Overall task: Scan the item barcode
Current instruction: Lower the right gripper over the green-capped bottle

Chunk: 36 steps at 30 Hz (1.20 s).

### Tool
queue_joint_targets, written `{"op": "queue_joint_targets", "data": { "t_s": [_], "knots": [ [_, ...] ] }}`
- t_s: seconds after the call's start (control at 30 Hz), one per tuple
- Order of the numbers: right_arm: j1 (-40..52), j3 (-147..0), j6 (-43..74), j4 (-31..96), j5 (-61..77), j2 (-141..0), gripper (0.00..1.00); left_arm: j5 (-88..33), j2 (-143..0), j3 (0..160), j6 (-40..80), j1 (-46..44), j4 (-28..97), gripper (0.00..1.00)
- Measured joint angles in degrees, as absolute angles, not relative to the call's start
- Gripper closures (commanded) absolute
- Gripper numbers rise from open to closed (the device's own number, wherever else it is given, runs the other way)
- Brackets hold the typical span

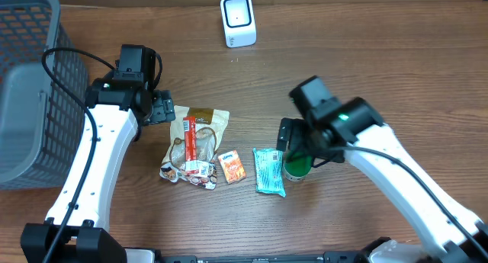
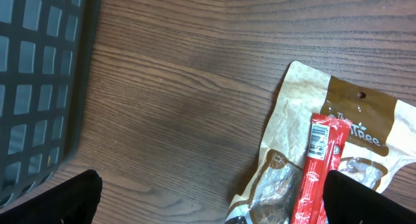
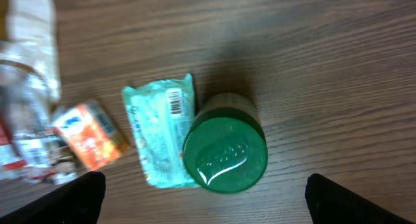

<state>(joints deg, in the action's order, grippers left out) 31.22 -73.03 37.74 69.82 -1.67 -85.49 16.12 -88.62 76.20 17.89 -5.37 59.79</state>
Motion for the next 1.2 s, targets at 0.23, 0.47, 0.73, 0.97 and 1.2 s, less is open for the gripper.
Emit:
{"op": "queue_joint_targets", "data": {
  "t_s": [0.23,0.47,0.73,0.97,1.2],
  "knots": [
    [34.54,-73.01,38.89,71.44,-2.76,-93.3,0.0,16.1,-88.62,76.2,17.89,-5.37,59.81,0.0],
    [34.65,-73.01,40.99,72.62,-3.9,-97.27,0.0,16.12,-88.62,76.2,17.89,-5.37,59.79,0.0],
    [34.65,-71.83,41.58,71.31,-4.1,-99.0,0.0,16.12,-88.62,76.2,17.89,-5.37,59.79,0.0],
    [34.54,-69.3,41.67,69.17,-4.75,-99.0,0.01,16.12,-88.62,76.2,17.89,-5.37,59.81,0.0],
    [34.52,-67.22,41.8,66.15,-4.89,-99.0,0.15,16.12,-88.62,76.2,17.89,-5.37,59.79,0.0]
  ]
}}
